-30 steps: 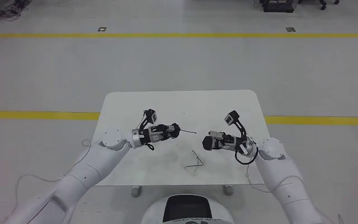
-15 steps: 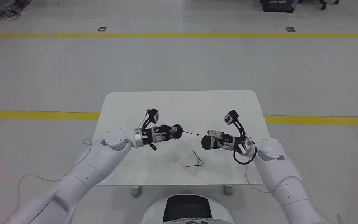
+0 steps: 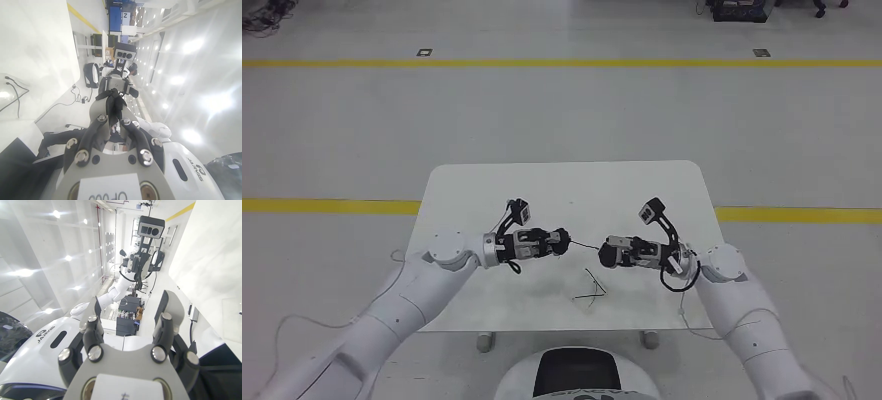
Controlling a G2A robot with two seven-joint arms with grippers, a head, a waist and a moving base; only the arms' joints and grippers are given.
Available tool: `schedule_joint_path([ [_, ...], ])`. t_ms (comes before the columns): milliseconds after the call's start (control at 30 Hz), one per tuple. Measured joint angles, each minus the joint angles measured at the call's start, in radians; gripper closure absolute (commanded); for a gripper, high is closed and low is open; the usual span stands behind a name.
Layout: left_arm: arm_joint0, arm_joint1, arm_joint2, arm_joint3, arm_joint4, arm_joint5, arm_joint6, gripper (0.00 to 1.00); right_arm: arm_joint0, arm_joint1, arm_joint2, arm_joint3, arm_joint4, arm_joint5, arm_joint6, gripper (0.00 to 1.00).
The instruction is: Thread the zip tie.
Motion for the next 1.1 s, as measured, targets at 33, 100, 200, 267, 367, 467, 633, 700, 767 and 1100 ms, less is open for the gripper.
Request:
schedule_joint_path([
  [33,0.001,-0.001,0.0,0.0,0.0,0.001,-0.003,1.0,0.0,-0.001,0.0,0.001,-0.002,0.0,-0.002,0.61],
  [100,0.001,-0.002,-0.001,0.001,0.003,0.001,-0.005,1.0,0.0,-0.002,0.0,0.003,-0.008,0.0,-0.005,0.64],
  [200,0.002,-0.004,-0.003,0.002,0.008,0.003,-0.005,1.0,0.0,-0.005,-0.002,0.006,-0.014,0.0,-0.006,0.69],
  [267,0.003,-0.005,-0.005,0.004,0.01,0.003,0.001,1.0,0.002,-0.006,-0.004,0.007,-0.018,0.0,-0.006,0.7],
  [367,0.004,-0.006,-0.007,0.003,0.014,0.004,0.005,1.0,0.004,-0.009,-0.007,0.011,-0.022,0.0,-0.006,0.71],
  [467,0.006,-0.008,-0.009,0.004,0.017,0.005,0.005,1.0,0.006,-0.011,-0.009,0.013,-0.024,0.0,-0.006,0.74],
  [633,0.007,-0.01,-0.013,0.007,0.022,0.007,0.003,1.0,0.007,-0.014,-0.01,0.018,-0.027,0.0,-0.006,0.79],
  [700,0.007,-0.012,-0.015,0.008,0.024,0.007,0.002,1.0,0.007,-0.015,-0.009,0.021,-0.03,0.0,-0.009,0.8],
  [767,0.007,-0.012,-0.016,0.009,0.024,0.008,0.002,1.0,0.008,-0.016,-0.008,0.023,-0.033,0.0,-0.012,0.82],
  [1100,0.009,-0.016,-0.024,0.013,0.035,0.012,-0.002,1.0,0.011,-0.02,-0.01,0.027,-0.044,0.0,-0.02,0.89],
])
